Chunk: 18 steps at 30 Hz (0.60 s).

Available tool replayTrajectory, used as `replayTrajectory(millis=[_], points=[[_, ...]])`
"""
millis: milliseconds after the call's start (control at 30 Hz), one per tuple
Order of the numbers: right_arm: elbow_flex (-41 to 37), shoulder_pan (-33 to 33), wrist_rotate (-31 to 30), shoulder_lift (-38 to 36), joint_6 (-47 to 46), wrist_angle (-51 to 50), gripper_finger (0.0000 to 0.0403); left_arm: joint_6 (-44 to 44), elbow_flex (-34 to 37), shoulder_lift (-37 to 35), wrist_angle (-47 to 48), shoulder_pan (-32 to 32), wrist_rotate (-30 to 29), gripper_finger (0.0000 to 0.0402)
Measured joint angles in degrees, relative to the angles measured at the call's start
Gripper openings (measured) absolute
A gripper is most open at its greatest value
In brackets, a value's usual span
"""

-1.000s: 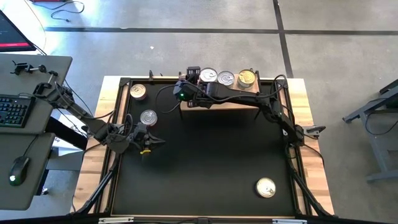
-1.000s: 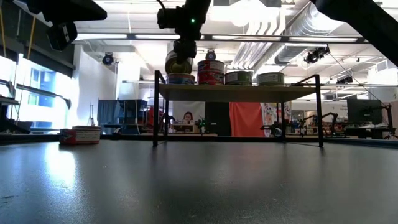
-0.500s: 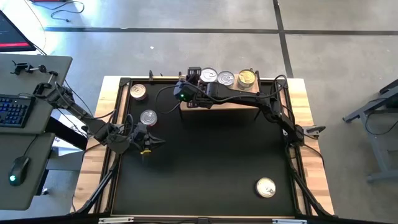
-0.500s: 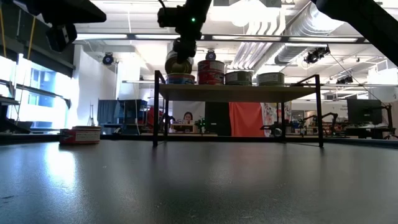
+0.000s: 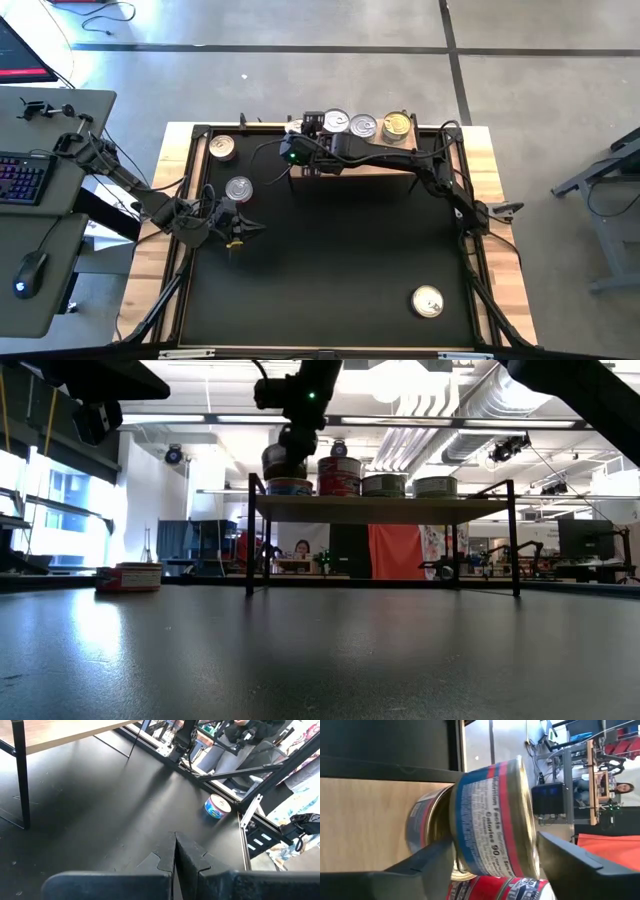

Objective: Stack canned seafood by type on shelf
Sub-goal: Stack the blue-pink tuna can on top of the blue pink tuna can on the shelf

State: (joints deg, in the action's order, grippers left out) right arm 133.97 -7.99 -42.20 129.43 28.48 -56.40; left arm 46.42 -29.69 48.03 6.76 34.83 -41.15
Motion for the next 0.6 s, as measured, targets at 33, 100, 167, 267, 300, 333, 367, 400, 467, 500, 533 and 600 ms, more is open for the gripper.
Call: replayTrajectory(millis=[33,100,167,267,300,333,367,400,467,500,533,600], points=[[0.0,-0.01,0.28,0.0,-0.01,-0.21,0.027,0.02,0.0,0.0,0.02,0.0,0.0,0.0],[0.0,0.0,0.27,-0.02,-0.01,-1.33,0.0289,0.01,0.0,0.0,0.02,0.0,0.0,0.0],[0.0,0.09,0.29,-0.02,-0.01,-2.52,0.0302,0.02,0.0,0.0,0.02,0.0,0.0,0.0],[0.01,0.14,0.14,-0.02,-0.01,-3.71,0.031,0.0,0.0,0.0,0.05,0.0,0.0,0.0],[0.01,0.15,-0.16,-0.02,-0.01,-4.26,0.0311,0.0,0.0,0.0,0.11,0.0,0.0,0.0],[0.02,0.21,-0.56,-0.02,-0.02,-4.8,0.0311,0.0,0.0,0.0,0.21,0.0,0.0,0.0],[0.02,0.29,-0.74,-0.02,-0.04,-5.13,0.0311,-0.01,0.0,0.0,0.48,0.0,0.0,0.0],[0.02,0.44,-0.78,-0.02,-0.08,-5.36,0.0311,0.0,0.0,0.0,0.82,0.0,-0.01,0.0],[0.02,0.58,-0.83,-0.04,-0.03,-5.49,0.0312,0.01,0.0,0.0,1.33,0.0,0.0,0.0],[0.02,0.64,-0.81,-0.04,-0.12,-5.48,0.0312,0.0,0.0,0.0,1.4,0.0,0.0,0.0],[0.02,0.66,-0.65,-0.04,-0.42,-5.51,0.0312,0.0,0.0,0.0,1.41,0.0,0.0,0.0],[0.02,0.66,0.76,-0.04,-2.7,-5.51,0.0312,0.0,0.0,0.0,1.4,0.0,0.0,0.0]])
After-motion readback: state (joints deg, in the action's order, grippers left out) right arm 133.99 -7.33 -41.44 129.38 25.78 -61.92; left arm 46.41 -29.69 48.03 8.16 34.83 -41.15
